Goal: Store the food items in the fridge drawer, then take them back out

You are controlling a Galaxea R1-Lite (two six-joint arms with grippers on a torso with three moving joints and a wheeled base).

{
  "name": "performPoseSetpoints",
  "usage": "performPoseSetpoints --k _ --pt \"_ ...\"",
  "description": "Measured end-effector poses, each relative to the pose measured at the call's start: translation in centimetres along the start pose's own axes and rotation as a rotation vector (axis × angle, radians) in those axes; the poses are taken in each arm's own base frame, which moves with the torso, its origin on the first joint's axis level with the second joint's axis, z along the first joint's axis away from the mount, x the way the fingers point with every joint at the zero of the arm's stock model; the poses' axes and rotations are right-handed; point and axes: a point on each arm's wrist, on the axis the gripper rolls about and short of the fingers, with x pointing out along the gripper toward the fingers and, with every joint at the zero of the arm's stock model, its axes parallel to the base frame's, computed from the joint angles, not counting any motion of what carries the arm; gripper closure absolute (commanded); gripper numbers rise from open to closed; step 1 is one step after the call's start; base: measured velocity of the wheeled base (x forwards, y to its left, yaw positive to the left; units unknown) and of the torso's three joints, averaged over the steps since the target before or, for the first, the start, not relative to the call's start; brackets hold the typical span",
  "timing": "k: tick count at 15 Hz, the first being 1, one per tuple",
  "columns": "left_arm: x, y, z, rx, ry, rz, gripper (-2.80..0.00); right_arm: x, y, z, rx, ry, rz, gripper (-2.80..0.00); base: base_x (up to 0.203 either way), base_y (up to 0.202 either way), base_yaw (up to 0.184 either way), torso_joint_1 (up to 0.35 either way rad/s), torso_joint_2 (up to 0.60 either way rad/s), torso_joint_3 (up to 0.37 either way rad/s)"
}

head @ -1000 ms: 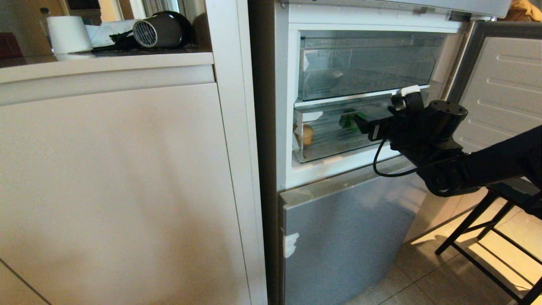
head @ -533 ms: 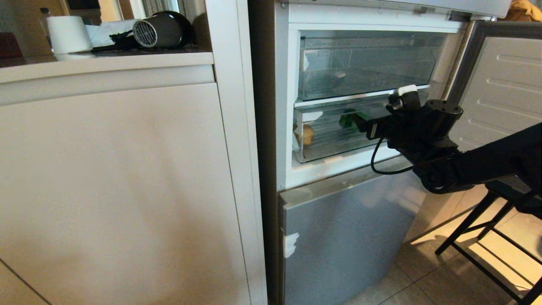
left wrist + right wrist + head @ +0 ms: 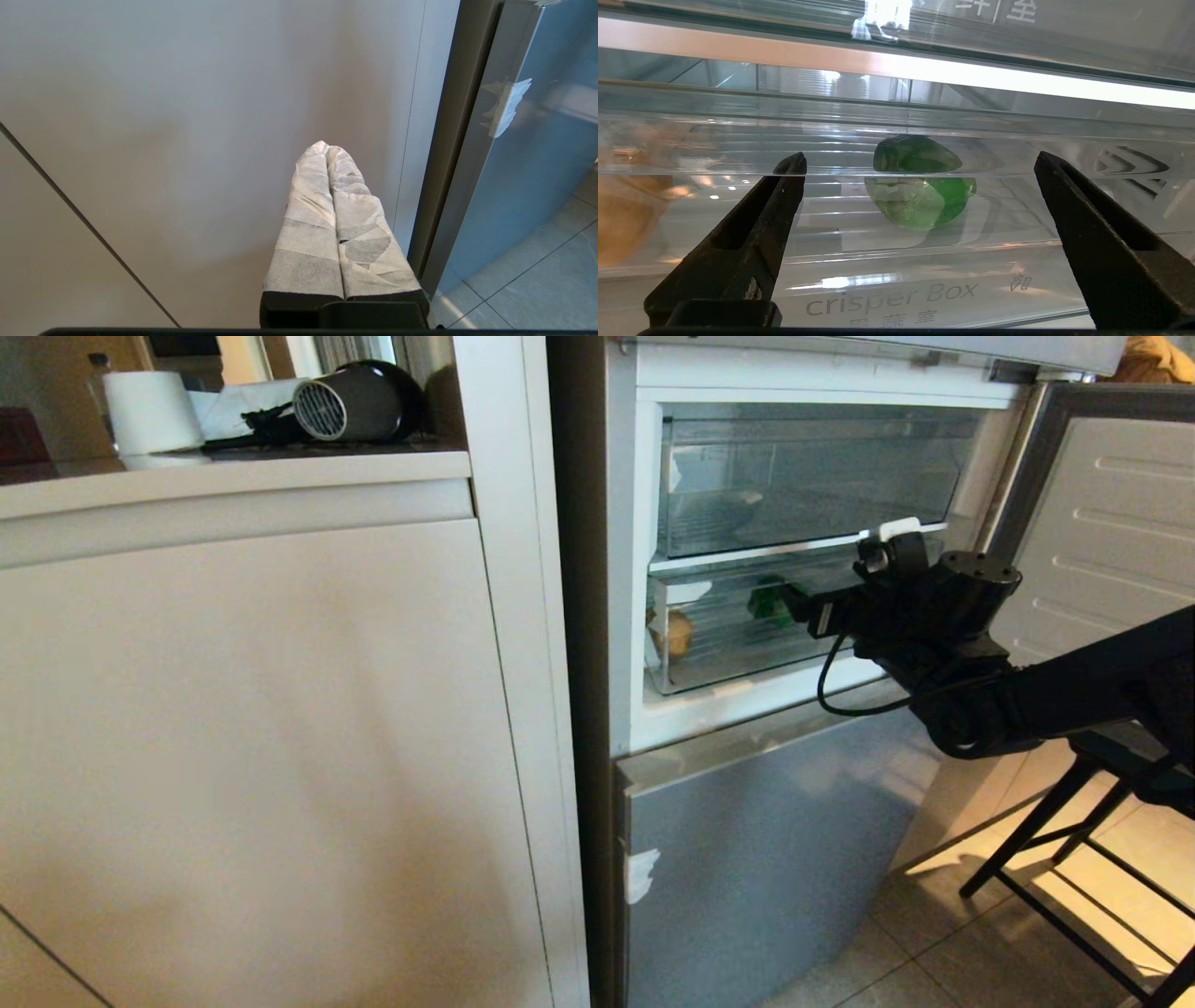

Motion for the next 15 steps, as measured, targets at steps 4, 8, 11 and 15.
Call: performPoseSetpoints --k 4,8,11,15 --pt "0.0 0.0 0.0 0.000 0.000 0.000 0.00 -0.2 0.0 0.3 -0.008 -0.008 -0.003 -2.80 0.000 0.000 0.000 0.000 0.00 0.000" --pt "0.0 0.0 0.0 0.000 0.000 0.000 0.00 -0.4 0.0 0.7 -0.020 -0.023 -0.005 -2.80 0.000 0.000 0.000 0.000 0.00 0.000" --pt "0.0 0.0 0.0 0.000 0.000 0.000 0.00 -1.1 0.0 0.8 -0.031 -0.021 -0.007 -2.80 0.000 0.000 0.000 0.000 0.00 0.000" --pt "0.0 0.0 0.0 0.000 0.000 0.000 0.00 -2.5 0.1 1.1 -0.034 -0.024 -0.005 -2.80 0.000 0.000 0.000 0.000 0.00 0.000"
